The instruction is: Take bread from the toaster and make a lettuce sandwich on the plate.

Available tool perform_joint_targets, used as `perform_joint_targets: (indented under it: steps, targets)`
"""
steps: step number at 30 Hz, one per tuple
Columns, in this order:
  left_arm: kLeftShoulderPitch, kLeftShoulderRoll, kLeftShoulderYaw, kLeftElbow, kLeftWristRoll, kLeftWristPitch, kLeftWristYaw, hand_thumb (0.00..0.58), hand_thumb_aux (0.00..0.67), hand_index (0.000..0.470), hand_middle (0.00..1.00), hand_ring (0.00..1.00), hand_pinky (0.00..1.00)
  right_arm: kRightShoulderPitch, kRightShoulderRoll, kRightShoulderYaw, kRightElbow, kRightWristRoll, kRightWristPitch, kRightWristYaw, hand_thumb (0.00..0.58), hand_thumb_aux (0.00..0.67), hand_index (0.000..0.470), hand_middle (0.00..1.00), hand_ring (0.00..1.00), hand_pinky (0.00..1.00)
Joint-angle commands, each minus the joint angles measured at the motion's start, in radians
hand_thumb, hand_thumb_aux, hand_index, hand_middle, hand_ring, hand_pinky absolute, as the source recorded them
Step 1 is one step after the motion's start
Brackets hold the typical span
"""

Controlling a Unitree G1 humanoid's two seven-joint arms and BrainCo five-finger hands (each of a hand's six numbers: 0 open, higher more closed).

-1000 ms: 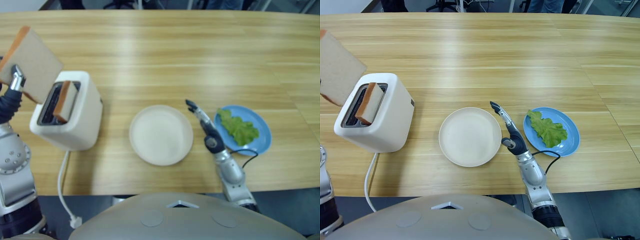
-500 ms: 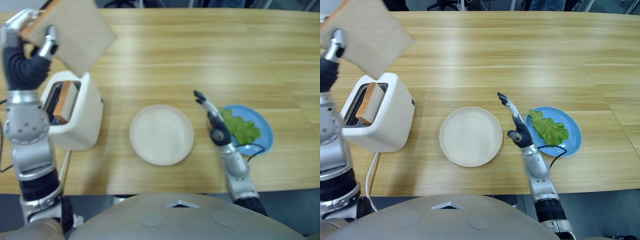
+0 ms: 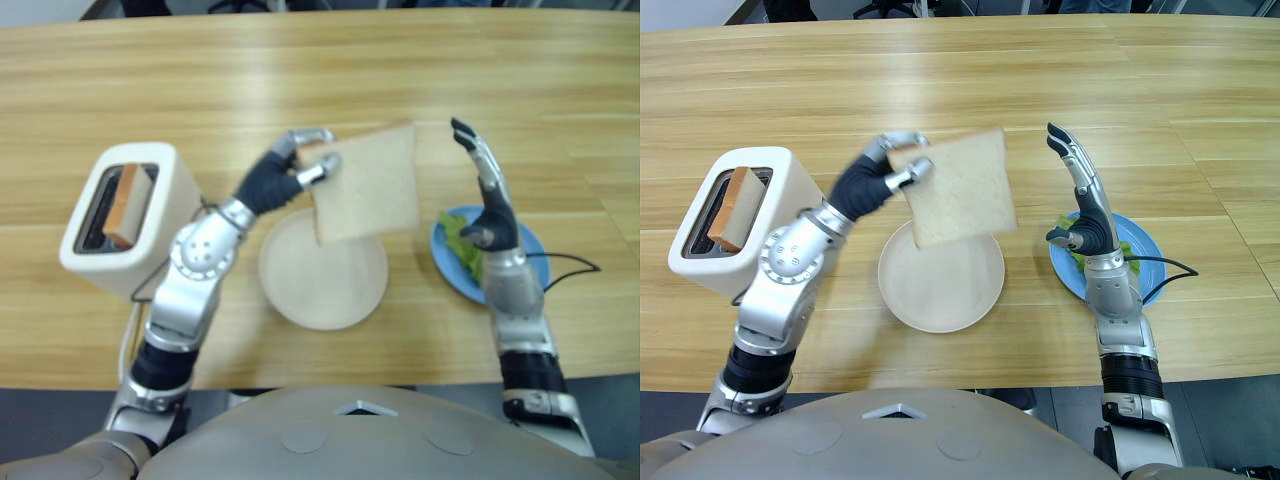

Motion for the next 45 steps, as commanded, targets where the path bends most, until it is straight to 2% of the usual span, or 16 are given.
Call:
perform_joint_targets:
  steps: [1, 7, 12, 15, 23, 31, 45]
  targets:
    - [0.036, 0.036, -0.035, 0.055, 0.045, 0.016, -0.022, 0.58, 0.67, 0.46, 1.0, 1.0, 1.0, 0.02, -0.031, -0.003, -0.011, -0.077, -0.068, 0.0, 0.0, 0.0, 0.0, 0.0, 0.0, 0.0]
    - [0.119, 0.083, -0.05, 0.136, 0.092, -0.011, -0.033, 0.58, 0.67, 0.46, 1.0, 1.0, 1.0, 0.097, -0.081, 0.081, -0.008, -0.169, -0.186, 0.04, 0.0, 0.0, 0.0, 0.0, 0.0, 0.0]
    - [0.148, 0.095, -0.033, 0.236, 0.145, -0.078, -0.011, 0.58, 0.67, 0.46, 1.0, 1.0, 1.0, 0.141, -0.15, 0.187, 0.024, -0.221, -0.267, 0.096, 0.0, 0.0, 0.0, 0.0, 0.0, 0.0]
    - [0.141, 0.091, -0.019, 0.293, 0.165, -0.113, 0.003, 0.58, 0.67, 0.46, 1.0, 1.0, 1.0, 0.148, -0.201, 0.257, 0.067, -0.224, -0.279, 0.132, 0.0, 0.0, 0.0, 0.0, 0.0, 0.0]
    - [0.105, 0.063, -0.016, 0.457, 0.228, -0.217, 0.061, 0.58, 0.67, 0.46, 1.0, 1.0, 1.0, 0.131, -0.277, 0.39, 0.17, -0.2, -0.209, 0.222, 0.0, 0.0, 0.0, 0.0, 0.0, 0.0]
    - [0.078, 0.033, -0.033, 0.541, 0.277, -0.288, 0.09, 0.58, 0.67, 0.46, 1.0, 1.0, 1.0, 0.085, -0.268, 0.42, 0.232, -0.268, -0.119, 0.221, 0.0, 0.0, 0.0, 0.0, 0.0, 0.0]
    - [0.075, 0.013, -0.075, 0.582, 0.374, -0.319, 0.097, 0.58, 0.67, 0.46, 1.0, 1.0, 1.0, 0.032, -0.22, 0.468, 0.195, -0.306, -0.01, 0.222, 0.0, 0.0, 0.0, 0.0, 0.0, 0.0]
